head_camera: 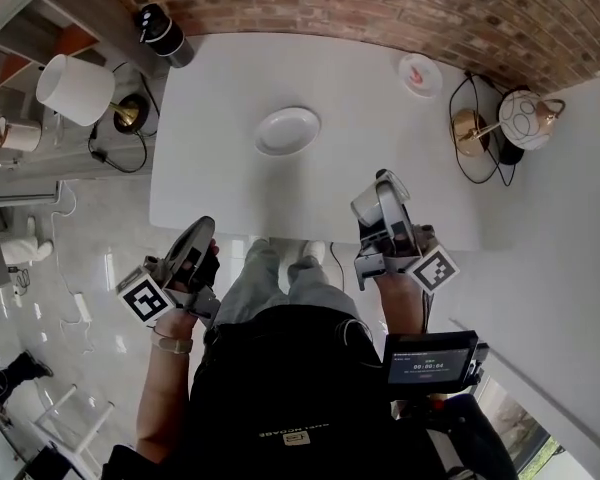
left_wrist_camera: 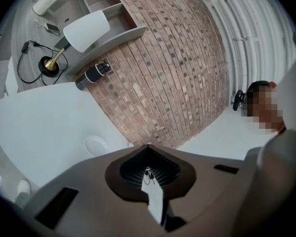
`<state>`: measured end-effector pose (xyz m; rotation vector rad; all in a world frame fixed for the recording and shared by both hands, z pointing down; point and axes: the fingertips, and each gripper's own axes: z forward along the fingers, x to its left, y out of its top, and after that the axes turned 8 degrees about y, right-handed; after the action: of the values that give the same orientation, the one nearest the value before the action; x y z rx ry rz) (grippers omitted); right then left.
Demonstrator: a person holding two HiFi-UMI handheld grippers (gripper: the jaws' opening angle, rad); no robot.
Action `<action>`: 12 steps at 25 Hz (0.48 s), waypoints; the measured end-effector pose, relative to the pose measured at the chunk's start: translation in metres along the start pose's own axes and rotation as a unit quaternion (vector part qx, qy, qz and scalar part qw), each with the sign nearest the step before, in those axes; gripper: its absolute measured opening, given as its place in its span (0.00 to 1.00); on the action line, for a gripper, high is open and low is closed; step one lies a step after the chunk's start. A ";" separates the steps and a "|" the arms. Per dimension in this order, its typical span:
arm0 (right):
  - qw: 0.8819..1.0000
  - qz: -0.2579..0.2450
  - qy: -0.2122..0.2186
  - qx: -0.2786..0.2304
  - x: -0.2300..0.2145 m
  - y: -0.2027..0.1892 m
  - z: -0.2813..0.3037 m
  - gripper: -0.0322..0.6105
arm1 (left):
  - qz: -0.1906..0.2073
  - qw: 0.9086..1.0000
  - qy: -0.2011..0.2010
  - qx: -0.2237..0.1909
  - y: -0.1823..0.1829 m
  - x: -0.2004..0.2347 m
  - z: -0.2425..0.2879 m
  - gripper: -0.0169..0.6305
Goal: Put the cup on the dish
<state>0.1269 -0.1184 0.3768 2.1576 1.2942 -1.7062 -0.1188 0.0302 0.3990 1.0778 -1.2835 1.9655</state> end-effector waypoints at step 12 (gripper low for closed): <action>0.994 -0.088 -0.043 0.045 -0.026 -0.028 0.052 0.47 | 0.005 0.999 -0.002 0.032 0.041 0.030 0.004 0.03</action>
<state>0.0692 -0.1440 0.3909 2.0443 1.4481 -1.9366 -0.1650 0.0107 0.4057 1.1080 -1.2373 2.0264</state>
